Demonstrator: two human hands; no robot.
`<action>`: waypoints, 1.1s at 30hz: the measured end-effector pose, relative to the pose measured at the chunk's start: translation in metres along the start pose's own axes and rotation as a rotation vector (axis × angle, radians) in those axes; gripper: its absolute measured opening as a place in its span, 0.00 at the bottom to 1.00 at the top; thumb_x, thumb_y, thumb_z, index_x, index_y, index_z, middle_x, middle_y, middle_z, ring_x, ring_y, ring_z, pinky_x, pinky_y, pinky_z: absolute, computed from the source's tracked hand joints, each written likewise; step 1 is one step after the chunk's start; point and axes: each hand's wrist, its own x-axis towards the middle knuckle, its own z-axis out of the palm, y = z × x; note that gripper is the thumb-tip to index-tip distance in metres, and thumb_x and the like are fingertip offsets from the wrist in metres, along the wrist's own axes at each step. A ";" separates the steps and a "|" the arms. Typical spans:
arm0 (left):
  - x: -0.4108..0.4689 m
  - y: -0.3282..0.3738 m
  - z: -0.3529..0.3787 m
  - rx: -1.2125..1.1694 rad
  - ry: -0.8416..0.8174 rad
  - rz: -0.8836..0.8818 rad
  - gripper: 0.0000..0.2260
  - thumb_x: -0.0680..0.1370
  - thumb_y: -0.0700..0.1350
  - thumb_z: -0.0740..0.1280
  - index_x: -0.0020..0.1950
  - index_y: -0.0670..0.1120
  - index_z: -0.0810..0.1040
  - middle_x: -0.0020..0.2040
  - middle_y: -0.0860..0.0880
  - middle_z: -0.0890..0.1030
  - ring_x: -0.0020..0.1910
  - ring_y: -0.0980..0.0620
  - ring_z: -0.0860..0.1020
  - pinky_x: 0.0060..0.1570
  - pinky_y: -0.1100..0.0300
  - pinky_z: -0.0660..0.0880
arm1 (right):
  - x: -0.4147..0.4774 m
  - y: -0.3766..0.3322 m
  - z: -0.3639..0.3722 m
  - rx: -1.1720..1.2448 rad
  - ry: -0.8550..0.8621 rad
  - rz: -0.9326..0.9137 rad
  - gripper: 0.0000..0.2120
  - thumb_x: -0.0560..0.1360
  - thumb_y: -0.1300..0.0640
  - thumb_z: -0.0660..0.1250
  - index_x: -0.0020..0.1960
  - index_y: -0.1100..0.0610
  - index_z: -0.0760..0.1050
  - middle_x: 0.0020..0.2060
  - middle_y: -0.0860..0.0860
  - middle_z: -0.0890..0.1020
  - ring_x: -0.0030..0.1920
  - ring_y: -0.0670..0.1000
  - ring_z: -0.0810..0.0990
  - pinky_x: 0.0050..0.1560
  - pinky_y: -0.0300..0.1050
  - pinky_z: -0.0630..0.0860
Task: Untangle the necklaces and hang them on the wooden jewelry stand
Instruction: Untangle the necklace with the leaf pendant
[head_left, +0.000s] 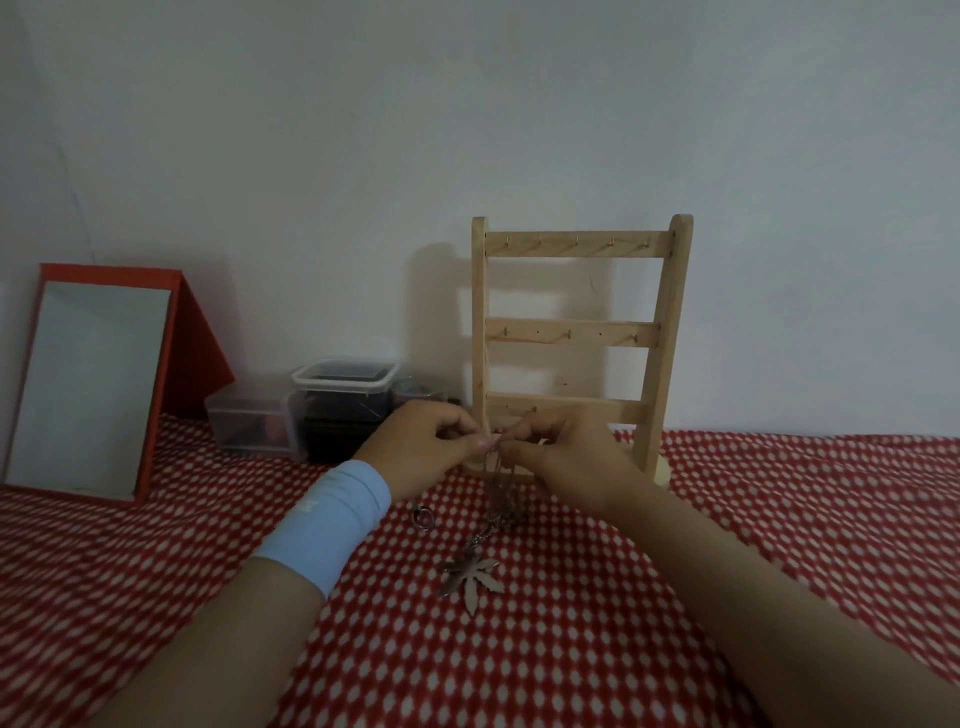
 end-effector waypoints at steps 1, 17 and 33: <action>0.000 0.001 -0.001 0.021 -0.010 -0.005 0.04 0.77 0.48 0.70 0.45 0.51 0.84 0.43 0.57 0.83 0.45 0.61 0.80 0.50 0.64 0.75 | 0.000 0.000 0.000 -0.021 0.020 0.002 0.06 0.78 0.57 0.72 0.45 0.51 0.87 0.39 0.44 0.86 0.32 0.35 0.80 0.34 0.30 0.74; -0.002 0.007 0.002 -0.191 -0.107 -0.012 0.04 0.77 0.46 0.71 0.46 0.53 0.85 0.43 0.60 0.84 0.45 0.63 0.81 0.53 0.64 0.74 | 0.000 -0.020 -0.007 0.119 -0.171 0.216 0.21 0.86 0.52 0.54 0.51 0.66 0.78 0.37 0.53 0.75 0.37 0.50 0.72 0.39 0.41 0.71; -0.004 0.013 0.002 -0.266 -0.383 -0.171 0.04 0.79 0.41 0.67 0.50 0.47 0.82 0.35 0.54 0.81 0.27 0.60 0.73 0.29 0.68 0.68 | 0.006 -0.011 -0.017 0.303 -0.265 0.128 0.08 0.79 0.64 0.68 0.42 0.56 0.75 0.32 0.49 0.76 0.29 0.45 0.71 0.30 0.37 0.69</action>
